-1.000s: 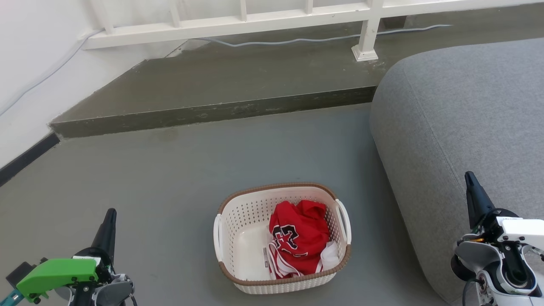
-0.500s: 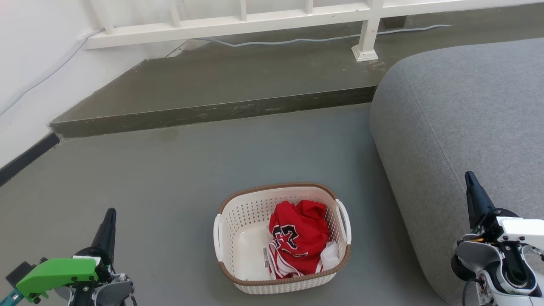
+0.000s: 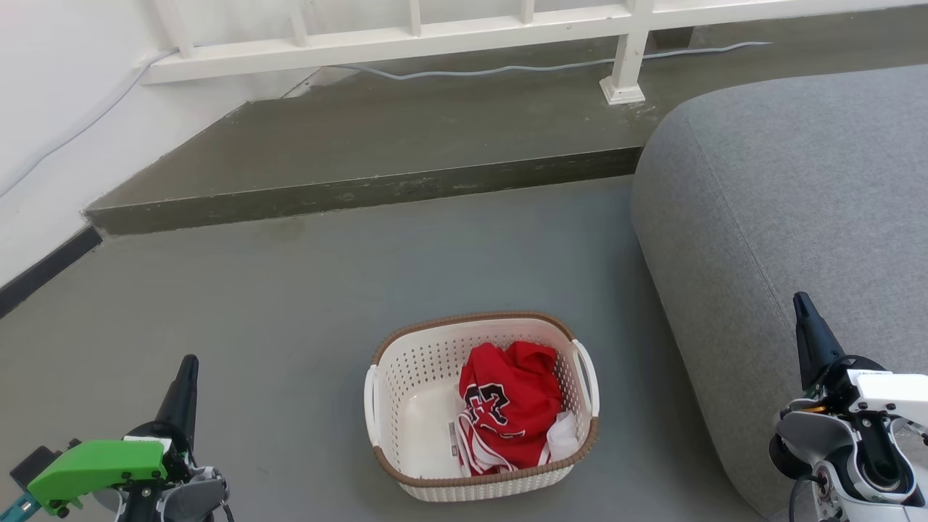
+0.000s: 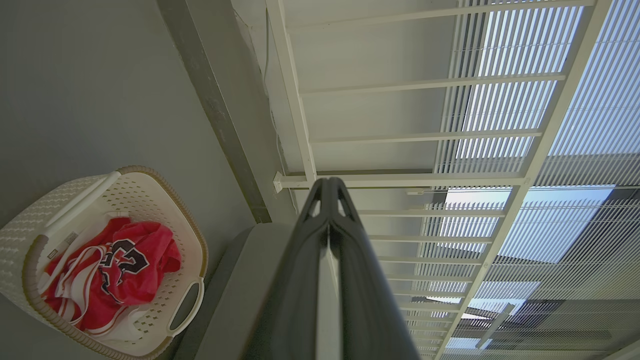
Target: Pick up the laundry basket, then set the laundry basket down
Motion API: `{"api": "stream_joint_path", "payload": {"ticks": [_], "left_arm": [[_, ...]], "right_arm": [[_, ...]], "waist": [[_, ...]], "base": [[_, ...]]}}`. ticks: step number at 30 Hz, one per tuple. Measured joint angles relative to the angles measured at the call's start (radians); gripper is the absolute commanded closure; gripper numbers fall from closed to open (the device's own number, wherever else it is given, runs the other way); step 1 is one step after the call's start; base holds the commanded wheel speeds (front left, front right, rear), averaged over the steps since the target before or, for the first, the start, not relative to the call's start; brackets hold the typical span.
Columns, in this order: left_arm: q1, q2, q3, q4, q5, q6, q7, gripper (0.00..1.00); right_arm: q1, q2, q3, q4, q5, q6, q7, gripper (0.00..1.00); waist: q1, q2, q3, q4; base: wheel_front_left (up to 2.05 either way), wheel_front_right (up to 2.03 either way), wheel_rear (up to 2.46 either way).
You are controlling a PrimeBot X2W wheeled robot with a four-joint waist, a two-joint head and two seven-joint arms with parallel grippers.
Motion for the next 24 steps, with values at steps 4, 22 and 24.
{"api": "stream_joint_path", "payload": {"ticks": [4, 22, 24], "left_arm": [[0.0, 0.0, 0.0, 0.0, 0.0, 0.0, 0.0, 1.0], [0.0, 0.0, 0.002, -0.001, 0.0, 0.0, 0.001, 1.0], [0.0, -0.001, 0.003, -0.001, 0.0, 0.0, 0.004, 1.0]], "right_arm": [[0.0, 0.0, 0.0, 0.0, 0.0, 0.0, 0.0, 1.0], [0.0, 0.001, -0.001, -0.001, 0.0, 0.0, 0.004, 1.0], [0.0, 0.001, -0.001, -0.001, 0.0, 0.0, 0.004, 1.0]], "waist": [[0.0, 0.0, 0.0, 0.0], [0.0, 0.0, 0.0, 0.0], [0.0, 0.0, 0.0, 0.0]], "base": [[0.0, 0.0, 0.0], [0.0, 0.0, 0.0], [0.0, 0.0, 0.0]]}}
